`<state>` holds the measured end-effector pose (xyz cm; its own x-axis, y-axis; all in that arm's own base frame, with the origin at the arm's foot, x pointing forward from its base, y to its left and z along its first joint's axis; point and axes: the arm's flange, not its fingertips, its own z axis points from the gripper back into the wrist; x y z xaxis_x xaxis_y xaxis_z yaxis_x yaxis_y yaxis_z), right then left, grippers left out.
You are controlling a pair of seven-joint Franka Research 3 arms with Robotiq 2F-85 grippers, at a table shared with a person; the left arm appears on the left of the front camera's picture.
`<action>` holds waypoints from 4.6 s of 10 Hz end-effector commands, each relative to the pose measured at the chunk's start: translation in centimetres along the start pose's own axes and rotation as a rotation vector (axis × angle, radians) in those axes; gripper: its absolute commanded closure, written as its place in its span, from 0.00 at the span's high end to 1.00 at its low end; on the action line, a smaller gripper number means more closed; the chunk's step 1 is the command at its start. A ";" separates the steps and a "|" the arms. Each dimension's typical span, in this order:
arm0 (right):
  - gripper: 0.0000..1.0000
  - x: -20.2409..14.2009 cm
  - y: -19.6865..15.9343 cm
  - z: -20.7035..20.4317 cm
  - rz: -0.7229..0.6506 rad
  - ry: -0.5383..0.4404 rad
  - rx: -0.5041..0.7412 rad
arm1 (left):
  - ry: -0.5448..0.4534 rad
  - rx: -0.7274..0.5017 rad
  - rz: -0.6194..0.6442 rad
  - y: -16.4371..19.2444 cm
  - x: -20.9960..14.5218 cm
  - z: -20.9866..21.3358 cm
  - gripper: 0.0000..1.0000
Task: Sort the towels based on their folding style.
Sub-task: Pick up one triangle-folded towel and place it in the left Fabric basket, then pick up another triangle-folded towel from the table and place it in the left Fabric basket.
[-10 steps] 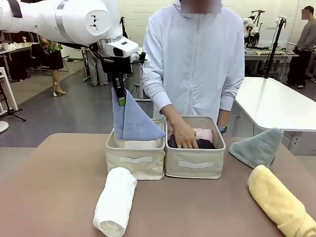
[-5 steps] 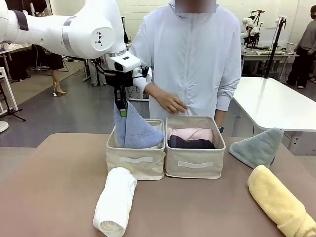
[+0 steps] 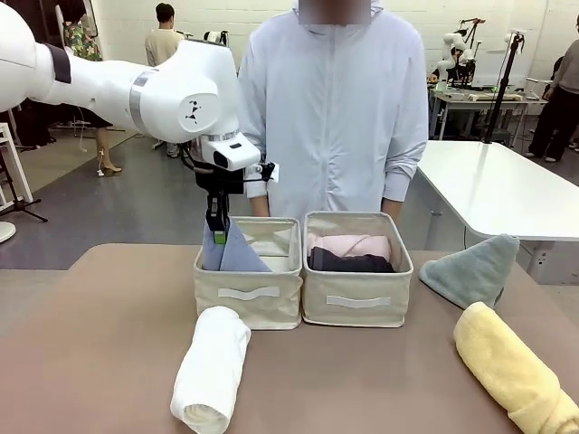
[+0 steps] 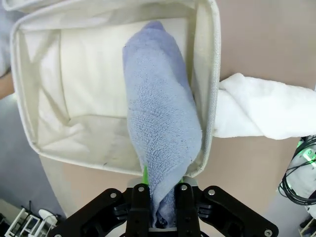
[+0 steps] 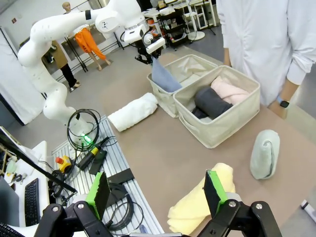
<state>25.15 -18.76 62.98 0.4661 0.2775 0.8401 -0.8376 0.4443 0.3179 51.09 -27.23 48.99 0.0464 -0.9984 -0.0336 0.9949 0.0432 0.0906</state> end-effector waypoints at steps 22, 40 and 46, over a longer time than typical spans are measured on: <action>1.00 0.3 0.0 0.2 0.017 -0.025 0.011 | -0.197 0.102 0.161 -11.3 -19.6 9.3 1.00; 1.00 0.3 0.0 0.2 0.017 -0.025 0.011 | -0.230 0.072 0.220 -12.4 -22.4 8.8 1.00; 1.00 0.3 0.0 0.2 0.017 -0.025 0.011 | -1.101 0.042 0.391 -14.9 -42.8 9.6 1.00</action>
<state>25.07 -18.86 63.09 0.4665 0.2799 0.8391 -0.8372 0.4458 0.3167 33.39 13.94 59.94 0.2569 -0.4459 0.8574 0.9045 0.4235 -0.0508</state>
